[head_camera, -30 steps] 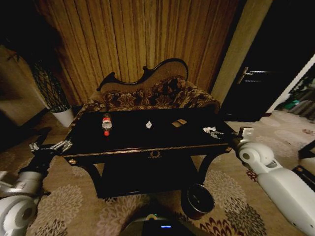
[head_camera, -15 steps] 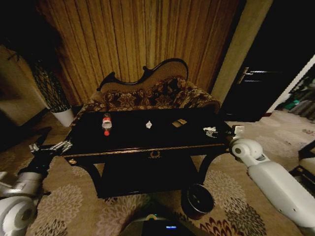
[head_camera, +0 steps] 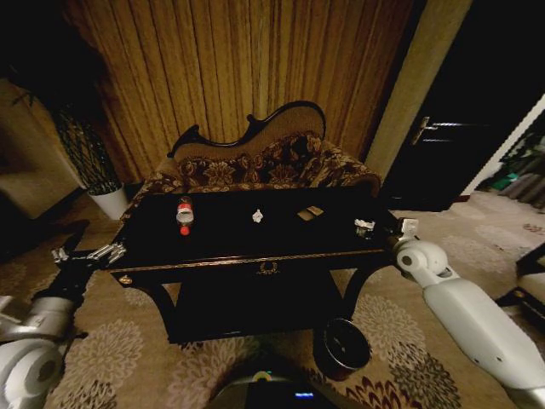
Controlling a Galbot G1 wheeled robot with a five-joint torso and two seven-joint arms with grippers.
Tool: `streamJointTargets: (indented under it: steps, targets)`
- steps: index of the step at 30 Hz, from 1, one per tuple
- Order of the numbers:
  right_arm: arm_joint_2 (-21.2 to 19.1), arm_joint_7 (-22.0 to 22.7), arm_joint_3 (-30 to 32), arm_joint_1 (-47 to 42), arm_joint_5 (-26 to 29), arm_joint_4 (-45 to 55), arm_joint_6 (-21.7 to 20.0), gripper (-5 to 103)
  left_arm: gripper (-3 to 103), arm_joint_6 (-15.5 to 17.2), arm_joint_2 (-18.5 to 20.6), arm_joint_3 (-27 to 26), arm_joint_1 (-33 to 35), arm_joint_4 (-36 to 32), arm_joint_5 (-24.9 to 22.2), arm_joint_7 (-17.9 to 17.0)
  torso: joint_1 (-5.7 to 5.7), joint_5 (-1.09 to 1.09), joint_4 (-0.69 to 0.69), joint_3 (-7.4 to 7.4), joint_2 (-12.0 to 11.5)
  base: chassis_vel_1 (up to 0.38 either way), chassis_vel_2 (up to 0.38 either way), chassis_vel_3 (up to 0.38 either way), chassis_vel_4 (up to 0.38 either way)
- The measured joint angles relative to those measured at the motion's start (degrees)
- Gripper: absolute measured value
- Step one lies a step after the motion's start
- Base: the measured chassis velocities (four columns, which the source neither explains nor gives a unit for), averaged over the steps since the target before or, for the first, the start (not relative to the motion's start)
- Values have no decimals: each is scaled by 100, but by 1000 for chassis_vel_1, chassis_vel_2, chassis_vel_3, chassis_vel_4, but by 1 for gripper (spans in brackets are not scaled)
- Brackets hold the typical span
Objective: Move to the front of the table and place the trash on the table into the trash bin.
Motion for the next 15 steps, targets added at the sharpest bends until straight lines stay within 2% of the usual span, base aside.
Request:
streamJointTargets:
  steps: [2,3,5,8,9,11,13,14,15]
  targets:
    - [-3,1,0,-6,-17,-13,59,49,100,0,1,2,-8,4,2,1,0,0,0,0,0,0,0,0,0]
    - [-3,1,0,-6,-17,-13,59,49,100,0,1,2,-8,4,2,1,0,0,0,0,0,0,0,0,0]
    - [-4,2,1,-23,-25,-19,82,38,100,0,2,12,-16,4,3,5,0,0,0,0,0,0,0,0,0]
    - [-5,2,9,-42,-29,-19,88,33,100,0,5,24,-28,6,5,9,0,0,0,0,0,0,0,0,0]
    - [-6,2,17,-48,-30,-19,90,22,100,0,6,30,-34,8,6,11,0,0,0,0,0,0,0,0,0]
    - [-6,2,22,-55,-31,-17,94,22,100,0,6,38,-36,10,8,12,0,0,0,0,0,0,0,0,0]
    - [-7,2,26,-75,-33,-9,99,12,100,0,6,49,-37,12,13,15,0,0,0,0,0,0,0,0,0]
    - [-7,2,26,-75,-33,-9,99,12,100,0,6,49,-37,12,13,15,0,0,0,0,0,0,0,0,0]
    - [-7,3,29,-91,-34,-1,103,6,100,0,8,52,-36,16,13,17,0,0,0,0,0,0,0,0,0]
